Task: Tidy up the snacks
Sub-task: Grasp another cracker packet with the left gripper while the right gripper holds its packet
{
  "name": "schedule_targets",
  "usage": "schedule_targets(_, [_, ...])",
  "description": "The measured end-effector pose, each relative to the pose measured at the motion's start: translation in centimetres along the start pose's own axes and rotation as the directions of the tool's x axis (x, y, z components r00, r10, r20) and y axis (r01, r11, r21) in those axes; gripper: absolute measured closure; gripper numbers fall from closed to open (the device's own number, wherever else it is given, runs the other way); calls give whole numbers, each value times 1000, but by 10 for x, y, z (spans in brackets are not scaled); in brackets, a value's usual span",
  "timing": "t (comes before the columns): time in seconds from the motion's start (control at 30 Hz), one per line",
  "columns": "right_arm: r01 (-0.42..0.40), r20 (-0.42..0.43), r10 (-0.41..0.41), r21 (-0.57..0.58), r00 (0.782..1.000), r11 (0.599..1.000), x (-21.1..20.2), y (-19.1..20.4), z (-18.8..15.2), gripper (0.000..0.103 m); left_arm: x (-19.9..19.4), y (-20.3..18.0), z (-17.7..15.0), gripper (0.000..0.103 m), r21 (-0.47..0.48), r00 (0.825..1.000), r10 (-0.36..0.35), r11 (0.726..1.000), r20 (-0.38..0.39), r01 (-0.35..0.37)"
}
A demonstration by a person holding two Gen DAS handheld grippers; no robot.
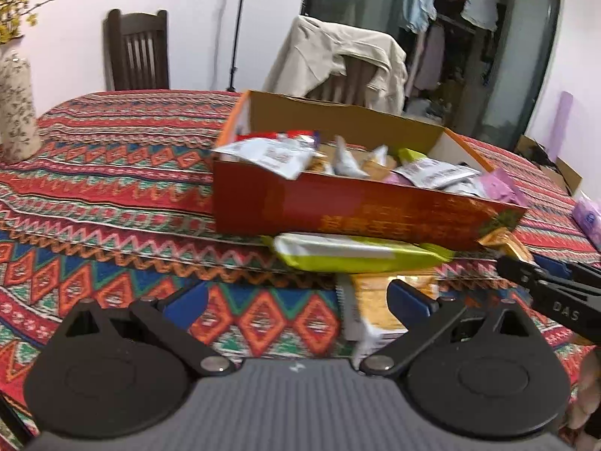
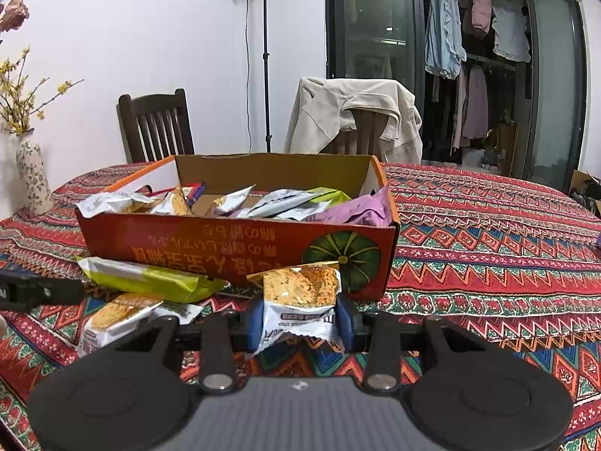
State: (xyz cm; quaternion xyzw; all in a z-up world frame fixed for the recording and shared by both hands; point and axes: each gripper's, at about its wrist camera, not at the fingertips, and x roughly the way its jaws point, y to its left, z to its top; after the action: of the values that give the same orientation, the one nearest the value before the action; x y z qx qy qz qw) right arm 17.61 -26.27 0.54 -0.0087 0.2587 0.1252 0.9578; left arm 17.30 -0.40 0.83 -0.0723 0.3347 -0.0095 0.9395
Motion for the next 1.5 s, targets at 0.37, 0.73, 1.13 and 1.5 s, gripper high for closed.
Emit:
schedule_targets(0.37, [-24,44,24,3,999,1000,-13,1,0,64,12,-47,-4,0,52,999,-8,999,-38,10])
schedule_targets(0.73, [-42,64,43,-15,997,999,-20,6,-1,64,19,-58,-15,1,62,998,29,998,-56,-26])
schedule_targets(1.13, [-43,56,45,-30,997,999,-20,9,-2,64,19,-53,-21,29,39,996,-12,999,-84,15])
schedule_targets(1.5, [-44,51,46,-43,998,998,-19,11,-4,64,12,-44,-23,53,23,997,-39,999,-68,41])
